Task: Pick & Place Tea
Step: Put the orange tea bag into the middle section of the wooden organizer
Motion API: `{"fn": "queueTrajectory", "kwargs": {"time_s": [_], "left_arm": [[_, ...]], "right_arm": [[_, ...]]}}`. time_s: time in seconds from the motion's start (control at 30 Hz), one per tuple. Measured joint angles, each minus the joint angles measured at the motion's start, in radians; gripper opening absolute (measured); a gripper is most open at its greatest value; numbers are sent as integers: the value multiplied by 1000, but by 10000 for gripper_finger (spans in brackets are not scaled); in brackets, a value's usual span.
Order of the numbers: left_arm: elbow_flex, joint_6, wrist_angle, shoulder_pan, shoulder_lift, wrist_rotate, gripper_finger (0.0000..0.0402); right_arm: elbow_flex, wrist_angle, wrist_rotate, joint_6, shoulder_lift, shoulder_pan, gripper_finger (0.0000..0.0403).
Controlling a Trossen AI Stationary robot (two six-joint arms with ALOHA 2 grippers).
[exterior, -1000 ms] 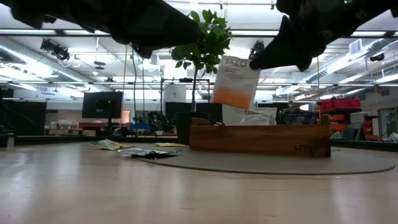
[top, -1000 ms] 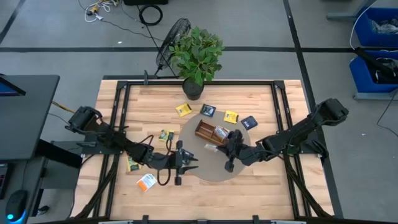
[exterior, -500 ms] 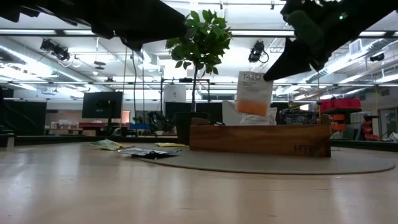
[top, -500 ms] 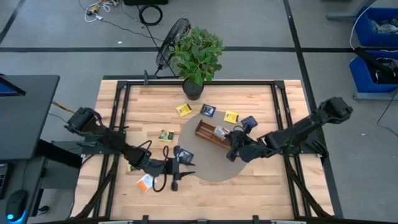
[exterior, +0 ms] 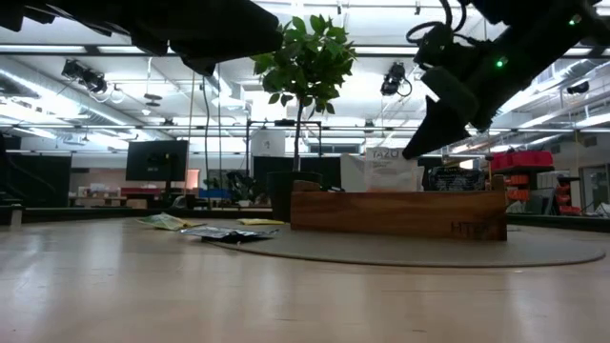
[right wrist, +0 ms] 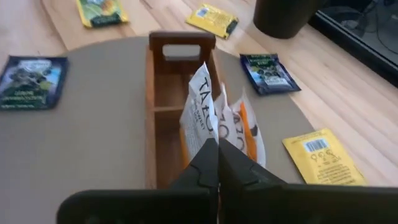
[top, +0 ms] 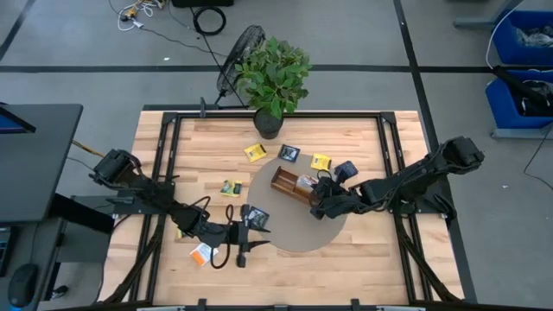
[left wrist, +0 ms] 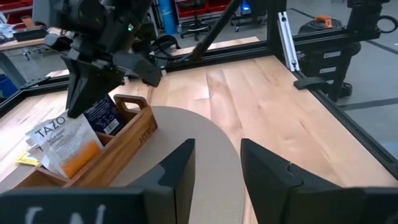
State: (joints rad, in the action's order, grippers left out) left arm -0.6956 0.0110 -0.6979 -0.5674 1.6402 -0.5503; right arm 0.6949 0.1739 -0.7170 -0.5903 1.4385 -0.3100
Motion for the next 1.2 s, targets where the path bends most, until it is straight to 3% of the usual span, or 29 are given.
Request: {"fn": "queueTrajectory", "kwargs": {"time_s": [0.17,0.3,0.47,0.77,0.97,1.2], "left_arm": [[0,3,10,0,0,0,133],[0,7,25,-3,0,0,133],[0,29,63,-10,0,1,133],[0,117,227,-89,-7,19,133],[-2,356,337,-137,-7,24,133],[-1,676,540,-184,-21,60,133]], "right_arm": [[0,-3,37,0,18,16,2],[0,-1,30,0,18,14,26],[0,7,-33,4,18,-5,85],[0,6,-35,17,18,-25,213],[0,4,-35,12,18,-28,252],[0,7,-25,-4,17,-35,252]]}}
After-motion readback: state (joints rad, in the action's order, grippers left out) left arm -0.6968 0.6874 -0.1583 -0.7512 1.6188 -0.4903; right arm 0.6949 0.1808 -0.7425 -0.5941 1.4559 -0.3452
